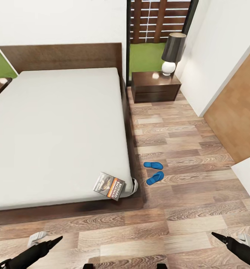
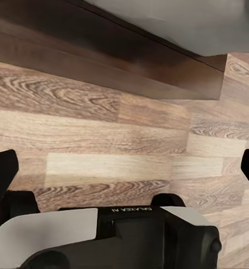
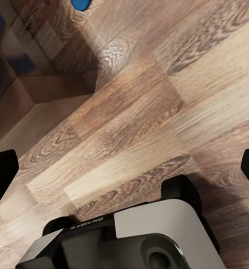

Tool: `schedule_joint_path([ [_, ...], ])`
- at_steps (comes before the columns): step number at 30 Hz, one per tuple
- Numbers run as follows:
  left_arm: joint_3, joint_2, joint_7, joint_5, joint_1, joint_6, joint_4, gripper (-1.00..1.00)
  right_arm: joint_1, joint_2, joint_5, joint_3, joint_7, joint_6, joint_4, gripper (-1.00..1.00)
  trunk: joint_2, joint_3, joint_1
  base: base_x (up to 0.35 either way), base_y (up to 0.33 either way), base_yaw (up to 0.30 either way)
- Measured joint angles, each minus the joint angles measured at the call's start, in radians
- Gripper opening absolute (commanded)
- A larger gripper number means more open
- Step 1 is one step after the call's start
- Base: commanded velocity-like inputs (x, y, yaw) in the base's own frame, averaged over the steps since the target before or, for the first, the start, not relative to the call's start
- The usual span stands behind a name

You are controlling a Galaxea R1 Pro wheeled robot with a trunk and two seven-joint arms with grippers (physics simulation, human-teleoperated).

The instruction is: In the bedroom, move the book from the bed onto either nightstand, and place the two sandals side by side next to the bed.

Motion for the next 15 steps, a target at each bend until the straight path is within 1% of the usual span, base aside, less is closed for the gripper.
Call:
schedule_joint_path([
  [2,0.005,-0.001,0.008,0.000,0.000,-0.009,0.000,1.00,0.000,0.001,0.000,0.000,-0.001,-0.003,0.001,1.00,0.000,0.000,0.000,0.000,0.000,0.000],
  [4,0.008,-0.001,0.012,0.000,0.000,-0.015,0.000,1.00,0.000,0.012,0.001,0.000,-0.002,-0.006,0.001,1.00,0.000,0.000,0.000,0.000,0.000,0.000],
  [7,0.008,-0.002,0.013,0.000,0.000,-0.016,0.000,1.00,-0.001,0.033,0.002,0.001,-0.005,-0.008,0.001,1.00,0.000,0.000,0.000,0.000,0.000,0.000],
  [10,0.008,-0.003,0.014,0.000,0.000,-0.017,0.000,1.00,-0.001,0.070,0.023,0.012,-0.007,-0.008,-0.006,1.00,0.000,0.000,0.000,0.000,0.000,0.000],
  [11,0.009,-0.004,0.014,-0.001,0.000,-0.017,0.000,1.00,-0.001,0.097,0.040,0.023,-0.006,-0.006,-0.011,1.00,0.000,0.000,0.000,0.000,0.000,0.000],
  [12,0.009,-0.004,0.015,-0.001,0.000,-0.017,0.000,1.00,-0.001,0.130,0.062,0.034,-0.006,-0.002,-0.019,1.00,0.000,0.000,0.000,0.000,0.000,0.000],
  [13,0.009,-0.004,0.015,0.000,0.000,-0.017,0.000,1.00,-0.002,0.148,0.075,0.038,-0.005,0.000,-0.024,1.00,0.000,0.000,0.000,0.000,0.000,0.000],
  [14,0.009,-0.004,0.015,-0.001,0.000,-0.017,0.000,1.00,-0.002,0.178,0.100,0.045,-0.005,0.005,-0.038,1.00,0.000,0.000,0.000,0.000,0.000,0.000],
  [15,0.009,-0.005,0.015,-0.001,0.000,-0.017,0.000,1.00,-0.003,0.221,0.139,0.051,-0.006,0.013,-0.062,1.00,0.000,0.000,0.000,0.000,0.000,0.000],
])
